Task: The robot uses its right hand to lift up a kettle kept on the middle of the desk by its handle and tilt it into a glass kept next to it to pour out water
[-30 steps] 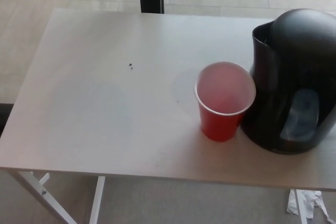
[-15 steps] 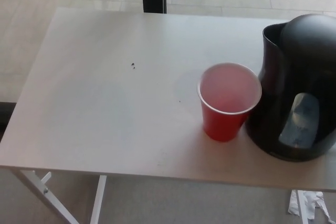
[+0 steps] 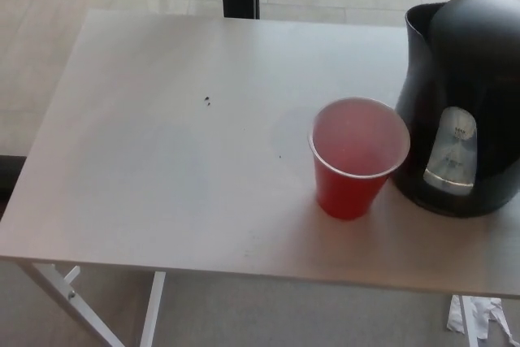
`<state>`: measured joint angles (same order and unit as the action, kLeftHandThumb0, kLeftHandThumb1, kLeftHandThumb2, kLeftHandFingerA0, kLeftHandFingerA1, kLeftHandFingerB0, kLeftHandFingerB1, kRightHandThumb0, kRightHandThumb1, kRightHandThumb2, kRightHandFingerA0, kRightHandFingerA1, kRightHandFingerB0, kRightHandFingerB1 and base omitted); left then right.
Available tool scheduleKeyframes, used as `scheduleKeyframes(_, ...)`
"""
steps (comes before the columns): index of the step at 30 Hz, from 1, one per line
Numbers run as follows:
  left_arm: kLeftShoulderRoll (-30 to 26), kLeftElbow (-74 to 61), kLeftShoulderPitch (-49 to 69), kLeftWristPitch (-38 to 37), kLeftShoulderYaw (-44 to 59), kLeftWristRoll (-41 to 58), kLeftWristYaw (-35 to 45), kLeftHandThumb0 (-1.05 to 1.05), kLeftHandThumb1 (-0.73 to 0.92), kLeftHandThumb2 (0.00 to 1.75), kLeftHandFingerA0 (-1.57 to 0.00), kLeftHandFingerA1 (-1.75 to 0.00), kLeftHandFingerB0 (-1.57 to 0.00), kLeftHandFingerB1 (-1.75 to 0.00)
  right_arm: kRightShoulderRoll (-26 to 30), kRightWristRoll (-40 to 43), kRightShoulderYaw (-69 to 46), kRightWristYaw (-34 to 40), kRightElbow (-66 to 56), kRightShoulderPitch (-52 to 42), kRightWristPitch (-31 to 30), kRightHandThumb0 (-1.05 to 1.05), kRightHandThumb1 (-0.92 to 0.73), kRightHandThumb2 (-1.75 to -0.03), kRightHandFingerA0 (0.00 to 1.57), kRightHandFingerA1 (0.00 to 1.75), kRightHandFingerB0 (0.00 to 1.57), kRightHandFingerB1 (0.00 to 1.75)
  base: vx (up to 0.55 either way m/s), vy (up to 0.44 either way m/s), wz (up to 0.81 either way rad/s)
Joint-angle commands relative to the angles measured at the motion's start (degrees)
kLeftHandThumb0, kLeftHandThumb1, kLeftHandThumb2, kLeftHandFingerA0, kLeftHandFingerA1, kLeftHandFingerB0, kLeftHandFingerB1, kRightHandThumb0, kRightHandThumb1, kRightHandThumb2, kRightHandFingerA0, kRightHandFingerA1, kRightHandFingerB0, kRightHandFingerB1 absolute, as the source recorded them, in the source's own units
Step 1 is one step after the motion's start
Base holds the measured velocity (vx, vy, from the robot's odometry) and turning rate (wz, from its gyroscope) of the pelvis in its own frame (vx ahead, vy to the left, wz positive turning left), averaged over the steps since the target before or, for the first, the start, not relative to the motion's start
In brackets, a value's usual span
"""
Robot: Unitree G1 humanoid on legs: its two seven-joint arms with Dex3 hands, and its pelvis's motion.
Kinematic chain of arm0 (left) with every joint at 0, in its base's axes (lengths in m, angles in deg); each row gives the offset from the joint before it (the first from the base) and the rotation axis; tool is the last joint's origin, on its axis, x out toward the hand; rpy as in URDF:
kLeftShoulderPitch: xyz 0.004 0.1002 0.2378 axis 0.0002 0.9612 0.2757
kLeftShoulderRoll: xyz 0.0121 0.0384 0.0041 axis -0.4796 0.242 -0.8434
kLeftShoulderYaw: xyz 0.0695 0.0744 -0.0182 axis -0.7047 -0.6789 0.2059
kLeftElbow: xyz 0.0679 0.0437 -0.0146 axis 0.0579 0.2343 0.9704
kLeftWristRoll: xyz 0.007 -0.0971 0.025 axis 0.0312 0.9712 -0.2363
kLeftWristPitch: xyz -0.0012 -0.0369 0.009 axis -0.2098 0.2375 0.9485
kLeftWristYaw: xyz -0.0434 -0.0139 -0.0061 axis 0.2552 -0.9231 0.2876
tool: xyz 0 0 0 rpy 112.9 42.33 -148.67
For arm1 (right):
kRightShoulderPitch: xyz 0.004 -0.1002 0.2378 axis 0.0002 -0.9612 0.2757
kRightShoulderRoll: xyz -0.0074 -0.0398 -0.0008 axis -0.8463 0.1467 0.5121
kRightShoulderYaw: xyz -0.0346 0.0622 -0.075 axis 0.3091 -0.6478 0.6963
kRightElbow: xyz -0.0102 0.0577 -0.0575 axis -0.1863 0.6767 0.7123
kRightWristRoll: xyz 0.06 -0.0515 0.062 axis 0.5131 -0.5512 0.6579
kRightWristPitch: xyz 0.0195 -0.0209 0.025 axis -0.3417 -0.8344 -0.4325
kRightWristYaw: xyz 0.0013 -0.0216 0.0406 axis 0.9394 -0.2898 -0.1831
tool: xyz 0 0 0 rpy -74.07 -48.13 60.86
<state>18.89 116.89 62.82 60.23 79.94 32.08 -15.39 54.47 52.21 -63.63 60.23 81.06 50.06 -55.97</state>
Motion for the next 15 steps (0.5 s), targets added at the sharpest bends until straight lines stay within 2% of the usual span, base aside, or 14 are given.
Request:
scheduleKeyframes(1,-1.1,0.1,0.3,-0.2,0.2,-0.2,-0.1,-0.69,0.68,1.07,-0.53,-0.62,-0.35,-0.53,2.0,0.5,0.0,0.6,0.3,3.9,0.6,-0.07,-0.43,-1.40,1.01,1.75,0.75,1.70,0.00,0.000,0.00)
scheduleKeyframes(5,-1.0,0.0,0.2,-0.2,0.4,-0.1,-0.1,-0.69,0.68,1.07,-0.54,-0.62,-0.36,-0.53,2.3,-0.3,0.3,1.3,0.4,5.6,0.8,-0.07,-0.43,-1.39,1.01,1.75,0.76,1.70,0.00,0.000,0.00)
scheduleKeyframes(6,-1.1,0.0,0.2,-0.2,0.4,0.0,-0.1,-0.72,0.87,0.66,-0.60,-0.51,-0.42,-0.39,2.4,-0.3,0.3,1.2,0.4,5.9,1.1,-0.07,-0.45,-1.39,1.02,1.75,0.77,1.71,0.00,0.000,0.00)
scheduleKeyframes(7,-1.1,0.0,0.2,-0.1,0.6,0.1,0.0,-0.70,0.69,1.07,-0.53,-0.62,-0.35,-0.53,2.4,0.0,0.1,0.8,0.6,6.3,1.6,-0.07,-0.44,-1.41,1.04,1.75,0.79,1.70,0.00,0.000,0.00)
scheduleKeyframes(10,-1.2,-0.2,0.2,0.1,0.8,0.3,0.3,-0.71,0.70,1.06,-0.54,-0.63,-0.35,-0.53,2.9,-0.2,-0.3,1.1,0.8,7.0,1.6,-0.08,-0.46,-1.38,1.01,1.75,0.77,1.70,0.00,0.000,0.00)
scheduleKeyframes(12,-1.3,-0.3,0.2,-0.4,0.6,0.1,0.3,-0.70,0.71,1.07,-0.54,-0.62,-0.34,-0.53,4.0,0.0,-0.8,0.5,2.0,7.9,1.7,-0.08,-0.43,-1.40,1.04,1.75,0.82,1.66,0.00,0.000,0.00)
scheduleKeyframes(15,-1.7,0.0,-0.1,-0.1,0.6,-0.1,0.0,-0.71,0.71,1.07,-0.54,-0.62,-0.34,-0.53,4.8,0.2,-0.9,-0.1,2.8,8.7,1.7,-0.07,-0.44,-1.42,1.03,1.75,0.80,1.66,0.00,0.000,0.00)
